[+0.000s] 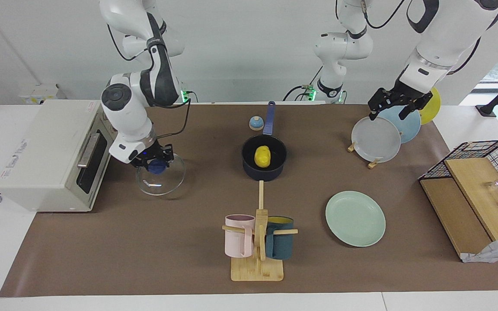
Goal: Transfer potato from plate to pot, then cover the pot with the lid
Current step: 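Withdraw the left gripper while the right gripper lifts the glass lid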
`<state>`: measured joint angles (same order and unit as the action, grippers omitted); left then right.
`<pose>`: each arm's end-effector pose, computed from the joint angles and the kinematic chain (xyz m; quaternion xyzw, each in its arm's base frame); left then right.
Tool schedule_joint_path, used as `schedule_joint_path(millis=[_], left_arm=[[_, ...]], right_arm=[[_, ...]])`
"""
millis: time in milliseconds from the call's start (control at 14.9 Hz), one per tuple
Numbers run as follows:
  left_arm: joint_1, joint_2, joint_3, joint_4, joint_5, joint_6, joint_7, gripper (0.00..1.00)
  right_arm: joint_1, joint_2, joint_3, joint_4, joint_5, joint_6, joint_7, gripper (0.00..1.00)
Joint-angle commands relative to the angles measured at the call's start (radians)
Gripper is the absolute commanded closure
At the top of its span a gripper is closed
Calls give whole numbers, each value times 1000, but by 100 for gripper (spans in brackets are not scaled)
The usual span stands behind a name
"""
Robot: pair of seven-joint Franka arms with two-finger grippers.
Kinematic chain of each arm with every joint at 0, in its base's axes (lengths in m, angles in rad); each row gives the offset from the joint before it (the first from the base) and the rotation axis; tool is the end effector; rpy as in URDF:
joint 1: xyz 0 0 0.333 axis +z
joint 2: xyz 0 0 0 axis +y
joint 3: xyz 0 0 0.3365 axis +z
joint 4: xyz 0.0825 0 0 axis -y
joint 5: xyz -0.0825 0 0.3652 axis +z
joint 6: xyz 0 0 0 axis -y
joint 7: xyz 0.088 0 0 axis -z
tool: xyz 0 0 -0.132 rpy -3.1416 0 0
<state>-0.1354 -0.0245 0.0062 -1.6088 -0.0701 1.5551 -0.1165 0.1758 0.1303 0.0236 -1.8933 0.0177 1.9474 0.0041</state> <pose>0.5191 -0.0768 0.6148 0.9993 -0.0064 -0.0188 0.0331 0.5562 0.1136 0.4321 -0.9948 -0.0938 0.0389 0.0057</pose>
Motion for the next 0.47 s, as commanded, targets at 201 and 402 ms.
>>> schedule_joint_path(millis=[201, 402], left_arm=[[22, -23, -11, 3, 54, 26, 26, 0], [69, -11, -25, 59, 85, 19, 77, 0]], right_arm=[[282, 86, 2, 244, 1, -130, 360, 82], [402, 91, 2, 224, 7, -59, 519, 82]])
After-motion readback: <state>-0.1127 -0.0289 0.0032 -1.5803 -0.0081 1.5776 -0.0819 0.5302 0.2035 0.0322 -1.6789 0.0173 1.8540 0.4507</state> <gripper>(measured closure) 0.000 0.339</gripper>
